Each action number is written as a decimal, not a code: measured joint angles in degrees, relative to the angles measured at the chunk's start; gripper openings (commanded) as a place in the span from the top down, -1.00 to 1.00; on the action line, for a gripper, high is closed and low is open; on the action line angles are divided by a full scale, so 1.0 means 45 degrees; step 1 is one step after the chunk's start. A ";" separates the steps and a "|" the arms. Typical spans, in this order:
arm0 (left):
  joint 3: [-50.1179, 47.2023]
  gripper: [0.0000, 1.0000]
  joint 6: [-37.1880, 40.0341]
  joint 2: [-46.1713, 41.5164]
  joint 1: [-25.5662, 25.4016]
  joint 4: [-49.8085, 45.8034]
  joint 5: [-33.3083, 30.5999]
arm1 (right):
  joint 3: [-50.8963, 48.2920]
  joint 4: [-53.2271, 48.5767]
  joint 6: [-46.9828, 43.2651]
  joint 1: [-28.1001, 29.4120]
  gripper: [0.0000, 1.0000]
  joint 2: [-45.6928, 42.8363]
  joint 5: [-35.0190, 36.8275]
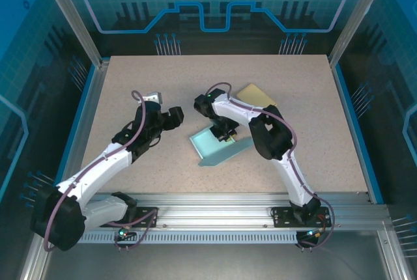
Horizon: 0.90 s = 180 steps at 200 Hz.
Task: Fold the paper box
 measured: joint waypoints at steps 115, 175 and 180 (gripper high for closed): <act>-0.0068 -0.65 0.0131 0.0000 0.0296 -0.0005 0.0015 | 0.2662 -0.0670 -0.3978 0.0325 -0.08 0.1545 0.2535; -0.0379 -0.61 0.0131 0.0000 0.0452 -0.0005 0.0243 | 0.3235 0.0738 -0.4702 0.0374 -0.38 0.1481 0.2778; -0.0408 -0.59 0.0131 0.0000 0.0471 -0.0010 0.0253 | 0.3322 0.0782 -0.4736 0.0398 -0.40 0.1481 0.2778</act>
